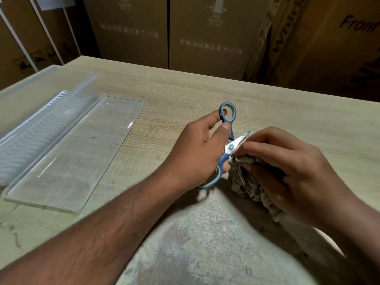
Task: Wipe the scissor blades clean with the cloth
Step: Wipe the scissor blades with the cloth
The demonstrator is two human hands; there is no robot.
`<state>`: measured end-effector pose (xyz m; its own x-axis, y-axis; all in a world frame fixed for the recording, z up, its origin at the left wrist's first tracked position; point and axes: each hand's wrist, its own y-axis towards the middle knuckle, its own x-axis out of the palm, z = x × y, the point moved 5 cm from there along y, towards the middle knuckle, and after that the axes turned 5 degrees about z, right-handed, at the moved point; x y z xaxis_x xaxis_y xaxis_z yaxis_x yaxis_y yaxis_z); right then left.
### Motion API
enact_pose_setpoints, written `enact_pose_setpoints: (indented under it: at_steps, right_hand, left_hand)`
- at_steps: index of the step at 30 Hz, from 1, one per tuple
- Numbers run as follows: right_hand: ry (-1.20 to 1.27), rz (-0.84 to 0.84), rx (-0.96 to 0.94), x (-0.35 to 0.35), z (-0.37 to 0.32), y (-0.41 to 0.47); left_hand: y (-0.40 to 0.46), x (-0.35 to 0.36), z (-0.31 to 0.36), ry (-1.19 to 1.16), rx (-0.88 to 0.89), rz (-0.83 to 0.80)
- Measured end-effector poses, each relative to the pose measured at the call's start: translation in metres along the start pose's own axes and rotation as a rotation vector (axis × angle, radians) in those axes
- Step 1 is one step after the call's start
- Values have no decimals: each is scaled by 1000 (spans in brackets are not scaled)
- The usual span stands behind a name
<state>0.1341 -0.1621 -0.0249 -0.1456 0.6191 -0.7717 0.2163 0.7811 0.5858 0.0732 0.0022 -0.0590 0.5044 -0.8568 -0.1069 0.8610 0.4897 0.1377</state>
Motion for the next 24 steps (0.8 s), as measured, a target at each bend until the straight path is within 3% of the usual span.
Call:
enact_pose_setpoints:
  at_steps: [5, 11, 17, 24]
  right_hand:
    - [-122, 13, -5, 5, -3, -1]
    - [-99, -54, -49, 15, -8, -1]
    - [-176, 5, -10, 12, -4, -2]
    - [-114, -6, -51, 12, -5, -1]
  left_hand:
    - [-4, 6, 0, 35, 9, -49]
    - [1, -6, -1, 103, 35, 30]
    - [-2, 2, -5, 121, 34, -64]
    - [1, -6, -5, -9, -7, -32]
